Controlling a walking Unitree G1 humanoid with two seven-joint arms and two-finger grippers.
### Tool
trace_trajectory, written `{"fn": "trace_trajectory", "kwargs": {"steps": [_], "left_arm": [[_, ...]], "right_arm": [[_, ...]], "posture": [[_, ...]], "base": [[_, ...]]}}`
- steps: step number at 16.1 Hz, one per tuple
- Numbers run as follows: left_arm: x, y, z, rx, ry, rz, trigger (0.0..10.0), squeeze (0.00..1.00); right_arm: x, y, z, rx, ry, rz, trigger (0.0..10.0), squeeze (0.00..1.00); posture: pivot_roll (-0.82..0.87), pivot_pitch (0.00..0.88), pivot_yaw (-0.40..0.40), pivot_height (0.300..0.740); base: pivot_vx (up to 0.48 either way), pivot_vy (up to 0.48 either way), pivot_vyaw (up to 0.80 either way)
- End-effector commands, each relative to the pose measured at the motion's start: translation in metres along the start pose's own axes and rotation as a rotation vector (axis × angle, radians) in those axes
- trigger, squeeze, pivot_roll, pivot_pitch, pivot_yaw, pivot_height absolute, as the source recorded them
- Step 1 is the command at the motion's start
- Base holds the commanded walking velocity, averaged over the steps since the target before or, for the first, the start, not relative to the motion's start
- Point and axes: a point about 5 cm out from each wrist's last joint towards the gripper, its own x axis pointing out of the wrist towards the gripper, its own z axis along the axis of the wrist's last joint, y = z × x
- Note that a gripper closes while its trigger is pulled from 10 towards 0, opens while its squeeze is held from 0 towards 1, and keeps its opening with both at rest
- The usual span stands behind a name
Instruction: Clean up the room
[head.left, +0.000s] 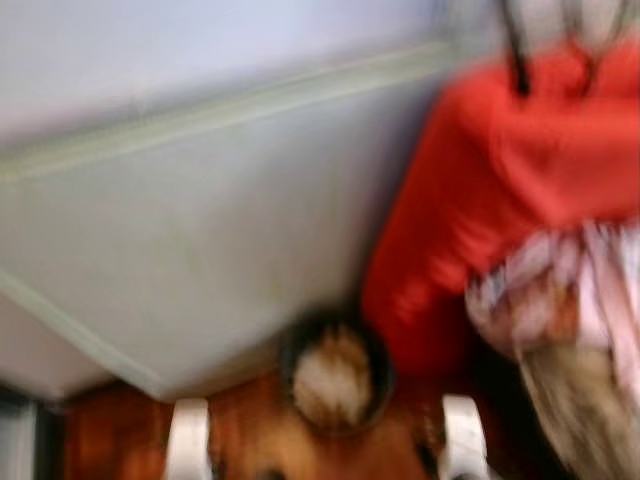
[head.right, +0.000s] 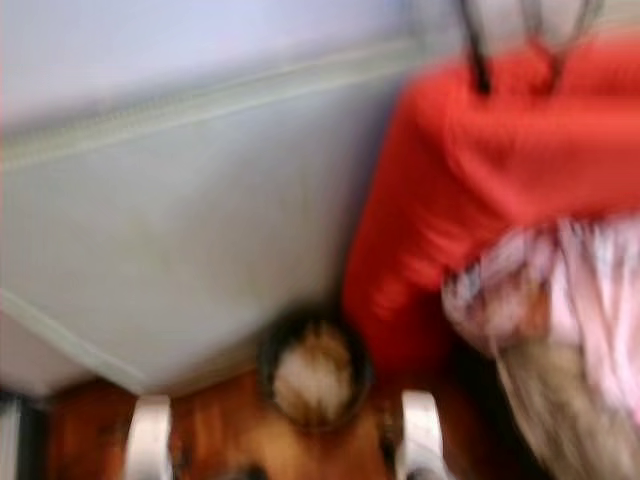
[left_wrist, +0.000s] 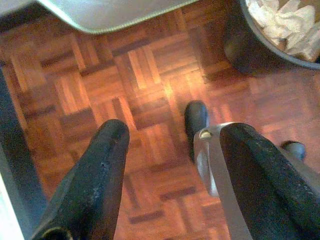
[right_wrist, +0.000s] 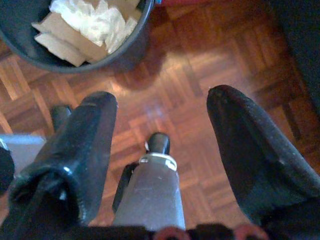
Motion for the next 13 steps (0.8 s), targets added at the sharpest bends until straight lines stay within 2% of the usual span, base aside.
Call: {"fn": "trace_trajectory", "kwargs": {"steps": [1, 10, 13], "left_arm": [[0.0120, -0.0153, 0.0490, 0.018, -0.056, -0.017, 10.0, 0.00], [0.0121, -0.0161, 0.0499, 0.006, -0.061, -0.016, 10.0, 0.00], [0.0122, -0.0164, 0.0503, 0.005, -0.060, -0.017, 10.0, 0.00]], "right_arm": [[0.0001, -0.0327, 0.0237, 0.089, -0.018, -0.065, 10.0, 0.00], [0.0001, -0.0334, 0.0248, 0.102, -0.025, -0.071, 10.0, 0.00], [0.0003, -0.0334, 0.0244, 0.094, -0.011, -0.066, 10.0, 0.00]], "posture": [[0.00, 0.046, 0.028, 0.740], [0.00, 0.057, 0.023, 0.740], [0.00, 0.059, 0.022, 0.740]], "base": [[0.000, 0.000, 0.00], [0.000, 0.000, 0.00], [0.000, 0.000, -0.80]]}}
